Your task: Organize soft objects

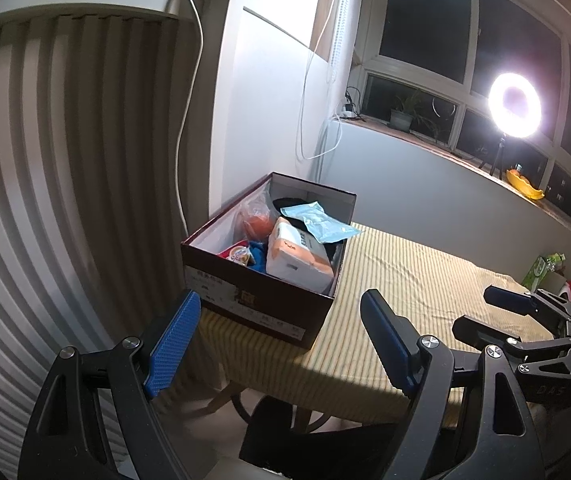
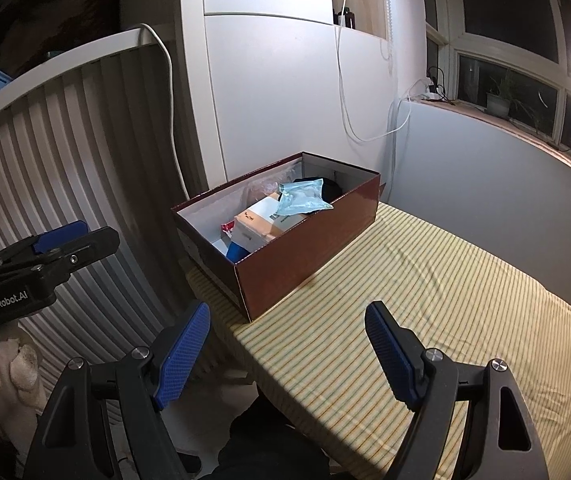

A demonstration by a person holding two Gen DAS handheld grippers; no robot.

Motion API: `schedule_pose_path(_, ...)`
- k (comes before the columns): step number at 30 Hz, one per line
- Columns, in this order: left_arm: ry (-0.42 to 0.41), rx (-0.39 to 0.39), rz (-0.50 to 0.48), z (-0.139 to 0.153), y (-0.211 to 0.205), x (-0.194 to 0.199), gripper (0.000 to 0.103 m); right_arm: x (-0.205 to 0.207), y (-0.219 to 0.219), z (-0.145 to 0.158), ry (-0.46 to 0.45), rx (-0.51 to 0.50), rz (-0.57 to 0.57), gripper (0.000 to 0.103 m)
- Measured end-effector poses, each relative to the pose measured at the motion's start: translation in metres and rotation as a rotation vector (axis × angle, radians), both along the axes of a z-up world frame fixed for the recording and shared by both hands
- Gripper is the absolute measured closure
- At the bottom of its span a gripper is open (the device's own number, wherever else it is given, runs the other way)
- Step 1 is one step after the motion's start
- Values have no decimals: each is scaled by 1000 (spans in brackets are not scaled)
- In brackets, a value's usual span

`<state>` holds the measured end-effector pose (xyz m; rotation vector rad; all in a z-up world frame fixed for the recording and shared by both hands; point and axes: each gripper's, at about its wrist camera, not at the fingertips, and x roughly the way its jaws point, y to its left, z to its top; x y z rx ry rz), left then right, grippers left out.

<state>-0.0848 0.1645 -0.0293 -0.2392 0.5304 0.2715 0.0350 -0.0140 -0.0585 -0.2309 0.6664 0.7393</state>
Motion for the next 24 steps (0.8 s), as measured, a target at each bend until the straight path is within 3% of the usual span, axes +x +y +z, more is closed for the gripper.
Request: schedule_pose_path(24,10,18,3,0,-6,3,21,4,-8,-4,12,15,-22,26)
